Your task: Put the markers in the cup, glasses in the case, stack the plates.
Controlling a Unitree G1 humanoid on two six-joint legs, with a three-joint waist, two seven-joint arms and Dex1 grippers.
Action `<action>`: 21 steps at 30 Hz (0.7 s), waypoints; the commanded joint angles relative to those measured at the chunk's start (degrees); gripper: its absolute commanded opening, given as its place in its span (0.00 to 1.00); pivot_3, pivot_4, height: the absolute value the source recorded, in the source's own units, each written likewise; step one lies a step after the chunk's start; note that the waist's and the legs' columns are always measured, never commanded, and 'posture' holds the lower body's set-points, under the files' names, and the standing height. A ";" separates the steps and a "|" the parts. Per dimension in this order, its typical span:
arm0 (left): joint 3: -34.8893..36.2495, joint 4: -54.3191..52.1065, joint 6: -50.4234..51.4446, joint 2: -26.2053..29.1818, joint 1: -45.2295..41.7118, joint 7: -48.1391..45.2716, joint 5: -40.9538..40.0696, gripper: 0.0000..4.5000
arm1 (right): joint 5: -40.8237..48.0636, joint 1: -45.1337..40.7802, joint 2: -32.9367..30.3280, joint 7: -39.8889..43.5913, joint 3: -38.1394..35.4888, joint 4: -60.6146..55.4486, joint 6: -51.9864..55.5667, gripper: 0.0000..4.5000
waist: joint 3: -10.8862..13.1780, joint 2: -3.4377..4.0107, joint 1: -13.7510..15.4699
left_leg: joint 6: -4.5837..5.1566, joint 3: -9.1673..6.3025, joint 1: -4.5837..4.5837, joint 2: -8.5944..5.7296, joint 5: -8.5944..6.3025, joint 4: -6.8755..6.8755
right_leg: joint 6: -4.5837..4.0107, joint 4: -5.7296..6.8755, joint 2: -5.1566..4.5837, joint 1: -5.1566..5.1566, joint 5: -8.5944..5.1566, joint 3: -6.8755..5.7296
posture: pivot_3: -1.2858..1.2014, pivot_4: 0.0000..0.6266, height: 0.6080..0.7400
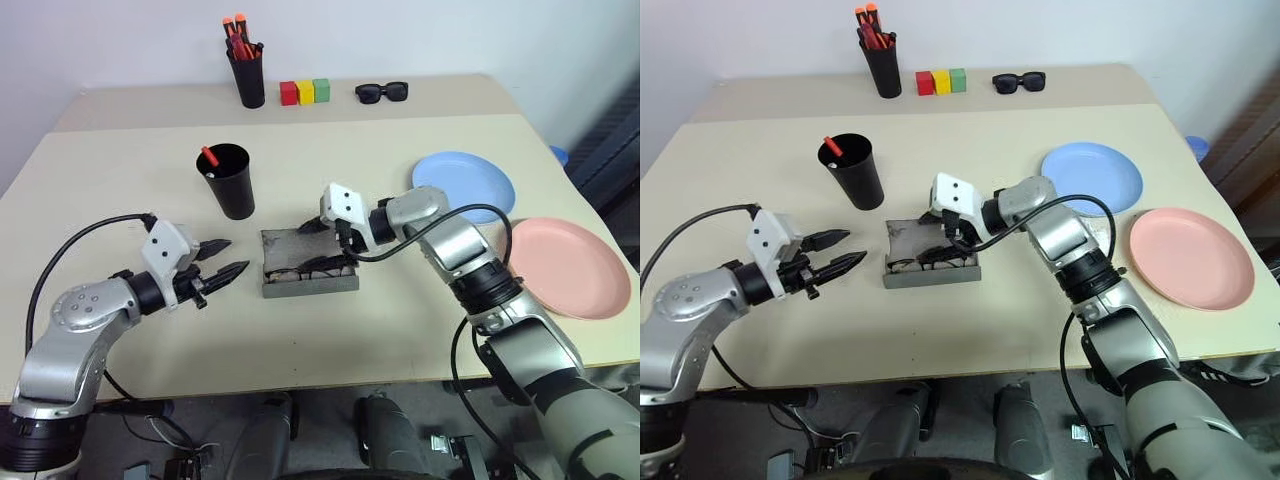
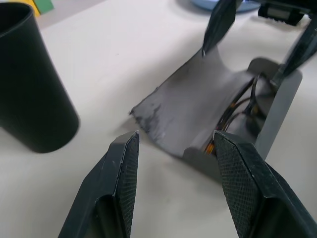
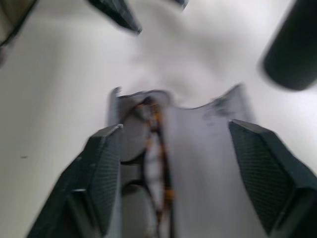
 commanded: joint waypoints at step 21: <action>-20.43 29.63 23.74 -16.66 -41.21 14.38 9.47 0.01 | 7.99 32.92 -17.78 -15.50 -19.30 -48.47 19.31 0.78 | 0.04 -0.12 0.10 | 0.02 0.08 -0.04 -0.03 0.00 0.19 | 0.08 0.00 -0.02 0.12 -0.02 -0.04 | 0.52 0.24 1.00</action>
